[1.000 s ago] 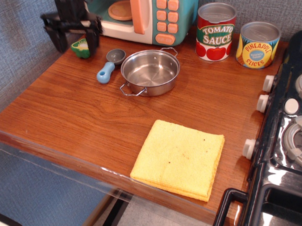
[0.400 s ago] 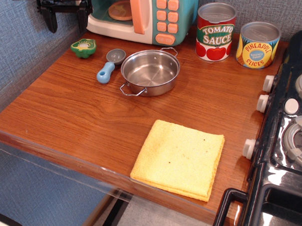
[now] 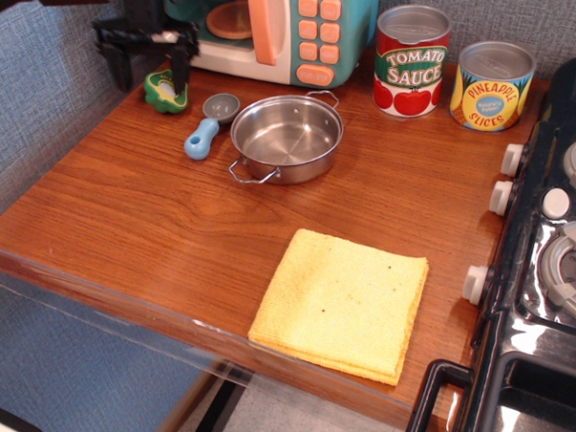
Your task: Move the green pepper onto the yellow towel
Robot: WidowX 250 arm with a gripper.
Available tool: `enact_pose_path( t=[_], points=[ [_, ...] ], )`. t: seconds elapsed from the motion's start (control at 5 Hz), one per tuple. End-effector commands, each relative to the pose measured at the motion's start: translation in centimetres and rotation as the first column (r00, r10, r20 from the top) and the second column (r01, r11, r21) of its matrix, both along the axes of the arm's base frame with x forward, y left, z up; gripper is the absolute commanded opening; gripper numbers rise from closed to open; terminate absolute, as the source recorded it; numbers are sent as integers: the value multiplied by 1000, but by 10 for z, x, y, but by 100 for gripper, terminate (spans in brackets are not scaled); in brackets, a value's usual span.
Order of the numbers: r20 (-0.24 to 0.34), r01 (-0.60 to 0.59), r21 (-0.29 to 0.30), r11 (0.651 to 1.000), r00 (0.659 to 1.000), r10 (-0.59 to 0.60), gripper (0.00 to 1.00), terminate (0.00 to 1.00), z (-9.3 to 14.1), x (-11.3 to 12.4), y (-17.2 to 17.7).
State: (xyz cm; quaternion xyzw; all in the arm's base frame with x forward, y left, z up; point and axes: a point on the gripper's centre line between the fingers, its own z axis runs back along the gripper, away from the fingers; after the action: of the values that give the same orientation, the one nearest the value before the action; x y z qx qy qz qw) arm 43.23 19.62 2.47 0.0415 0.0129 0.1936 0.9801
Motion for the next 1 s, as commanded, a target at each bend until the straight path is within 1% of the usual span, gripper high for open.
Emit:
enact_pose_path(
  t=[0.0, 0.2, 0.4, 0.6, 0.8],
  points=[
    [63, -16, 60, 998, 998, 13, 100, 0, 36, 2, 6],
    [41, -44, 70, 997, 998, 41, 0, 0, 25, -2, 14],
    [42, -31, 76, 997, 999, 27, 0, 0, 32, -4, 12],
    [124, 17, 79, 997, 992, -26, 0, 0, 66, -11, 1],
    [229, 68, 62, 996, 970, -80, 0, 0, 110, -32, -17]
  ],
)
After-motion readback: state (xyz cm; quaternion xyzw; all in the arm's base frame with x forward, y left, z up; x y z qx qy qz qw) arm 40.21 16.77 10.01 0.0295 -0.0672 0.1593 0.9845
